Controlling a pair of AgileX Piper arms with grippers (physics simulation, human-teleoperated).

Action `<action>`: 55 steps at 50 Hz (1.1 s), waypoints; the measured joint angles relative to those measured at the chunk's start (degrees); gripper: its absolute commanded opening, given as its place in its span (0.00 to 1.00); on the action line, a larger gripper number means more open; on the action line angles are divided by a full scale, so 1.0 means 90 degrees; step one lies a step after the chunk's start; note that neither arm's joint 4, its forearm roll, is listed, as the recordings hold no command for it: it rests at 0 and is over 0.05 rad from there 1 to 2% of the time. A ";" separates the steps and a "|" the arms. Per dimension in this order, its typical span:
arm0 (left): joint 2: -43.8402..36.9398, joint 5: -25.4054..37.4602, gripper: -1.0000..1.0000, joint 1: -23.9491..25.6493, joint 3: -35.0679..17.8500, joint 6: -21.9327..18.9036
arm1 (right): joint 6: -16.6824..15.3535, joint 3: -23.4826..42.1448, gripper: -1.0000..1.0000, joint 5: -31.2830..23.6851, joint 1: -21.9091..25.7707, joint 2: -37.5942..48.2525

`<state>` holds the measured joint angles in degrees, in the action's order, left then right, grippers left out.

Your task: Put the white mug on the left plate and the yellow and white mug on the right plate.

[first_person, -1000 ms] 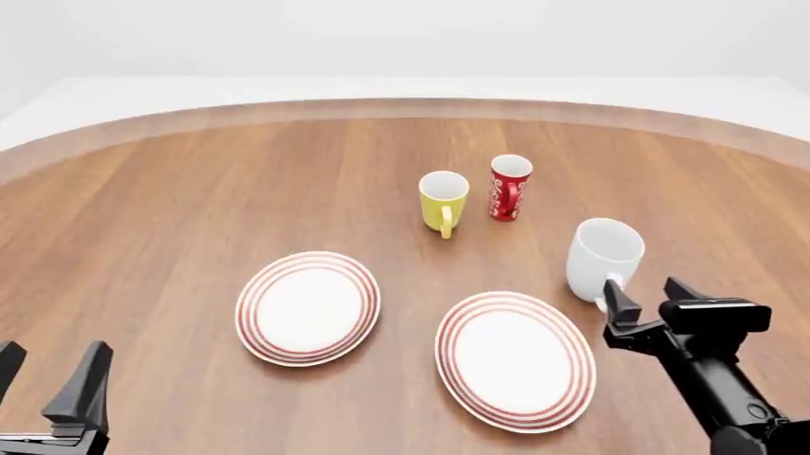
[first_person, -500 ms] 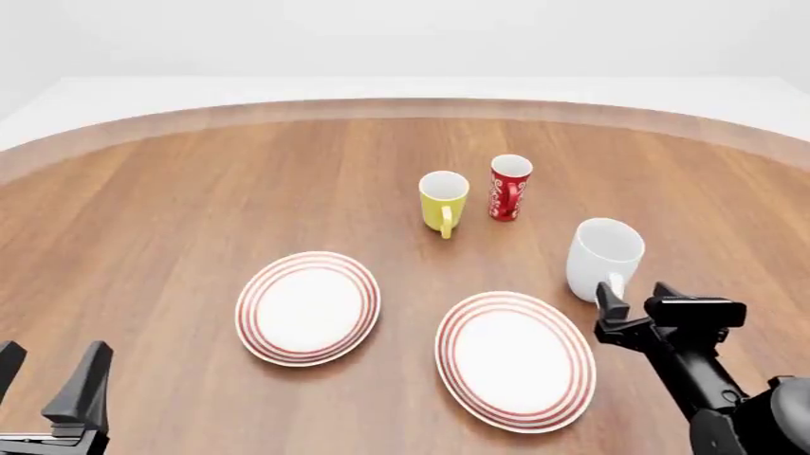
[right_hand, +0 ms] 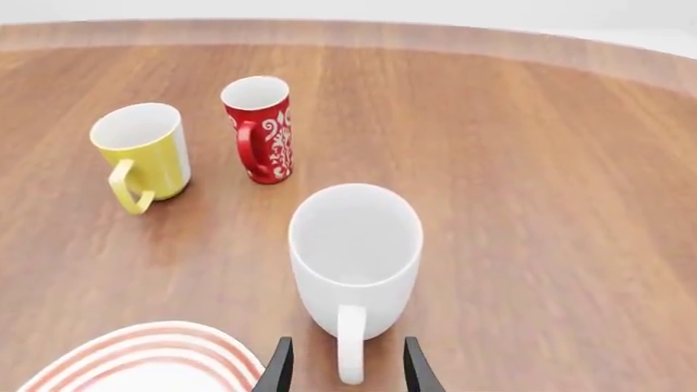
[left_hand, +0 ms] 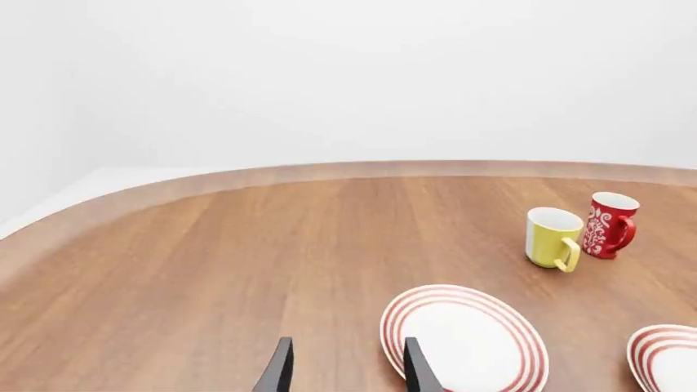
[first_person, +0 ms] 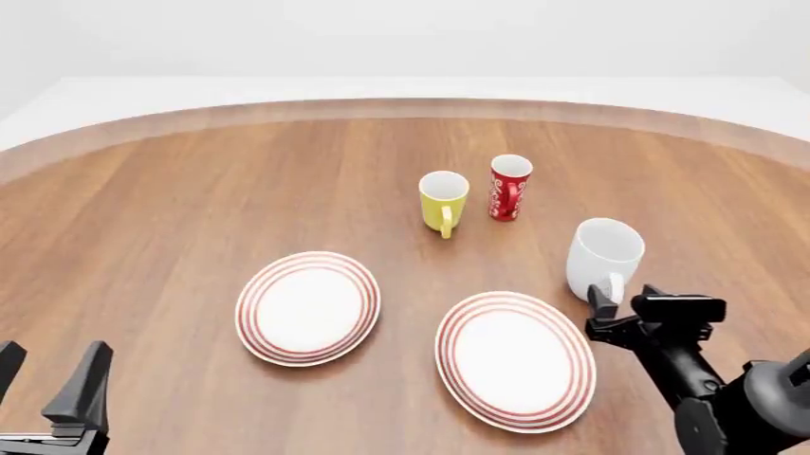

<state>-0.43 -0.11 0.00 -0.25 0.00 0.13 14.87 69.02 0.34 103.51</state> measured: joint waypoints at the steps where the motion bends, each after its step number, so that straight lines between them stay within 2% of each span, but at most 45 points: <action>1: 0.0000 0.0000 1.00 0.0000 0.0000 0.0000 | 0.0000 0.0015 1.00 0.0001 0.0002 0.0027; 21: 0.0000 0.0000 1.00 0.0000 0.0000 0.0000 | 0.0035 0.0290 1.00 -0.0027 -0.0023 0.0557; 22: 0.0000 0.0000 1.00 0.0000 0.0000 0.0000 | 0.0040 0.0298 0.00 -0.0031 -0.0023 0.0569; 36: 0.0000 0.0000 1.00 0.0000 0.0000 0.0000 | 0.0125 0.0257 0.00 -0.0085 -0.0023 0.0464; 55: 0.0000 0.0000 1.00 0.0000 0.0000 0.0000 | 0.0074 -0.0079 0.00 -0.0365 0.0141 -0.0618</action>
<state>-0.43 -0.11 0.00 -0.25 0.00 0.79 14.16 65.74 1.61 97.94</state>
